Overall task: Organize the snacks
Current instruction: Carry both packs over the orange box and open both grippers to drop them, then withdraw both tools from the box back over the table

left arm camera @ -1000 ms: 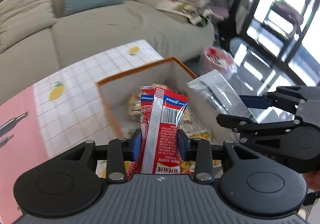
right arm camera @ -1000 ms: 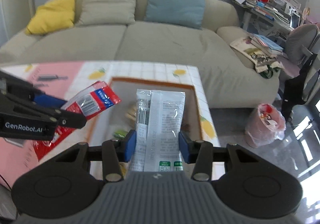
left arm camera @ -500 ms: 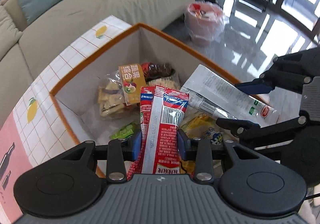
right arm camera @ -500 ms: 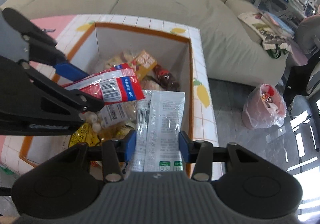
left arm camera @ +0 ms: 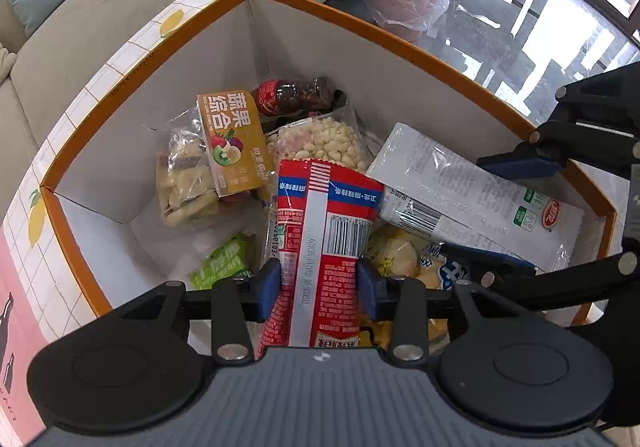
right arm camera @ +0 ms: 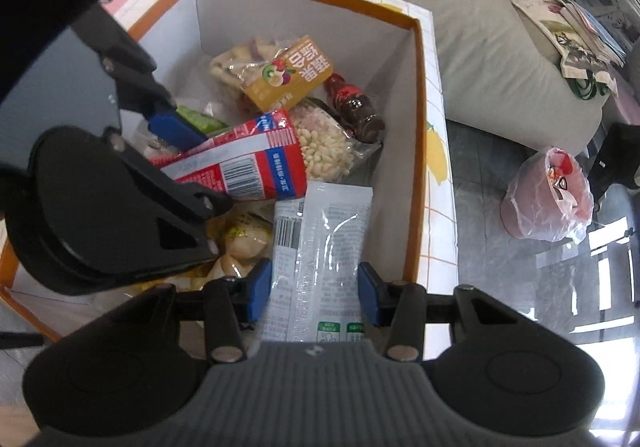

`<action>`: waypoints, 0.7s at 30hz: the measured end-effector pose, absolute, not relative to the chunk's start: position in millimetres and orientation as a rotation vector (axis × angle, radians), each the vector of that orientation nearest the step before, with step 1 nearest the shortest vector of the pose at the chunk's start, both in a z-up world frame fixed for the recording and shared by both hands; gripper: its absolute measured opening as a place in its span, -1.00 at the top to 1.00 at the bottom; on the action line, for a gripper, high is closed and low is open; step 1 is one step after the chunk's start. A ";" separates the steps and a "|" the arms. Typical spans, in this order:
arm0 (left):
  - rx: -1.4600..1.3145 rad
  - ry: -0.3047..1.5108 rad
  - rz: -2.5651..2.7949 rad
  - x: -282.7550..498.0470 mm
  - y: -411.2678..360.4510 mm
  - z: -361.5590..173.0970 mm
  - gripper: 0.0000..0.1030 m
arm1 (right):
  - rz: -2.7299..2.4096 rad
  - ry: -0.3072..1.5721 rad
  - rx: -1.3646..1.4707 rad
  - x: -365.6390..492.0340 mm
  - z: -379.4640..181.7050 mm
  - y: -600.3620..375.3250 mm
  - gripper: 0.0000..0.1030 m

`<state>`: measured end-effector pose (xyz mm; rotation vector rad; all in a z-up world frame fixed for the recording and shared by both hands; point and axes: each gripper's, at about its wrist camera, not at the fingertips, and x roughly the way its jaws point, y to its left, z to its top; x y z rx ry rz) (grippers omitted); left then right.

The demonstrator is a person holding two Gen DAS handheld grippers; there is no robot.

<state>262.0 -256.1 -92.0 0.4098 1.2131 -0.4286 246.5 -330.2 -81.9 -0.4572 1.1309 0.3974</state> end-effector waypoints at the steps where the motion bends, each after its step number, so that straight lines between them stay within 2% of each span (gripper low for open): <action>1: 0.413 1.211 -0.428 262.0 -255.0 -91.6 0.01 | 0.400 1.136 -0.461 247.8 -83.0 -329.3 0.13; 4: 0.412 1.209 -0.426 263.0 -253.6 -89.2 -0.20 | 0.408 1.144 -0.475 249.3 -84.0 -327.8 0.11; 5: 0.405 1.203 -0.426 262.0 -252.4 -87.0 -0.40 | 0.410 1.149 -0.483 249.7 -84.2 -327.2 0.08; 7: 0.391 1.189 -0.423 259.3 -248.8 -80.8 -0.49 | 0.430 1.165 -0.493 250.4 -83.8 -326.3 -0.10; 9: 0.352 1.206 -0.433 258.7 -244.9 -74.5 -0.59 | 0.454 1.176 -0.523 249.7 -82.1 -321.6 -0.43; 12: 0.343 1.201 -0.425 256.2 -240.4 -59.0 -0.59 | 0.463 1.153 -0.569 242.6 -73.4 -314.7 -0.70; 21: 0.280 1.042 -0.406 224.3 -204.3 19.4 -0.60 | 0.365 1.049 -0.568 224.3 -12.1 -320.4 -0.71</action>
